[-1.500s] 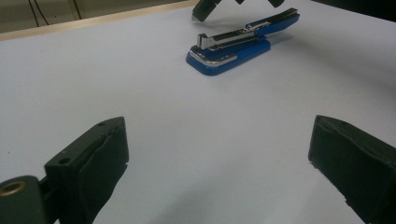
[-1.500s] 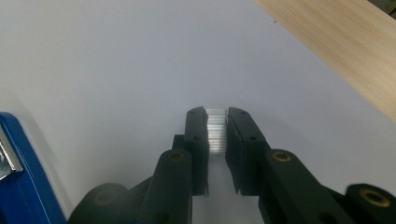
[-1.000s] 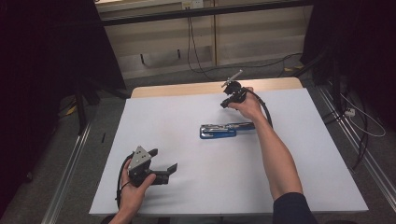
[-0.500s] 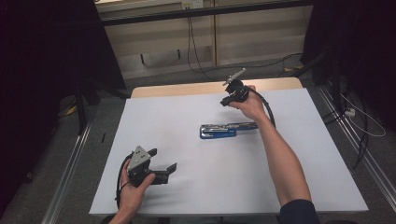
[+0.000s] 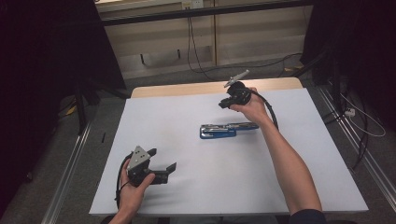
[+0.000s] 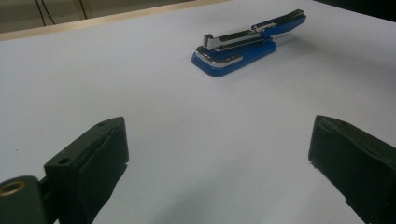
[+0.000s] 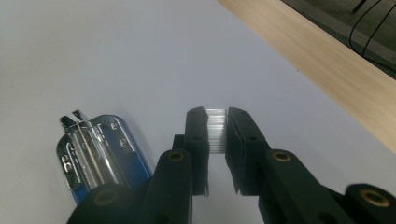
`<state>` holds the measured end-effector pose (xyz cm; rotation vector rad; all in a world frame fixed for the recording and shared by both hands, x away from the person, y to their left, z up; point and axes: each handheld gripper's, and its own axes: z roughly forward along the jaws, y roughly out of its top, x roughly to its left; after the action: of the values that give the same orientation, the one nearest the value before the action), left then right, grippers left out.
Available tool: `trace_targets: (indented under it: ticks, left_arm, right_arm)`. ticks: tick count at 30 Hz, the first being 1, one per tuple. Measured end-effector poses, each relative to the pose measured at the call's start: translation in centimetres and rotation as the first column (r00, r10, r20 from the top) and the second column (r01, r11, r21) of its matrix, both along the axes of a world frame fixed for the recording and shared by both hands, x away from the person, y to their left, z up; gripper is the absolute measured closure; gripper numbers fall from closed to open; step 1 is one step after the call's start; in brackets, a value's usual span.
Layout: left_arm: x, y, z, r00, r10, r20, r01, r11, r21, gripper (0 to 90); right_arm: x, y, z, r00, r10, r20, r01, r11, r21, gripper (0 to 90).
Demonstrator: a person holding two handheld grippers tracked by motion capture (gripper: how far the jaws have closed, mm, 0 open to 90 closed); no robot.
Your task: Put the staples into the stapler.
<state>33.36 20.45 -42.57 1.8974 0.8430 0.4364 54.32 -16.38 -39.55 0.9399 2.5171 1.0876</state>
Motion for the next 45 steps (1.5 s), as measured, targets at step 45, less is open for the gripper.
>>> trace_targets:
  ticks: [45]
  left_arm:
    - [0.1,0.0,0.0,1.0,0.001,-0.003,-0.001,1.0,-0.007,5.1]
  right_arm:
    - [-4.5,3.4,-0.6,0.974,0.224,0.032,-0.227,0.9652,0.131,78.9]
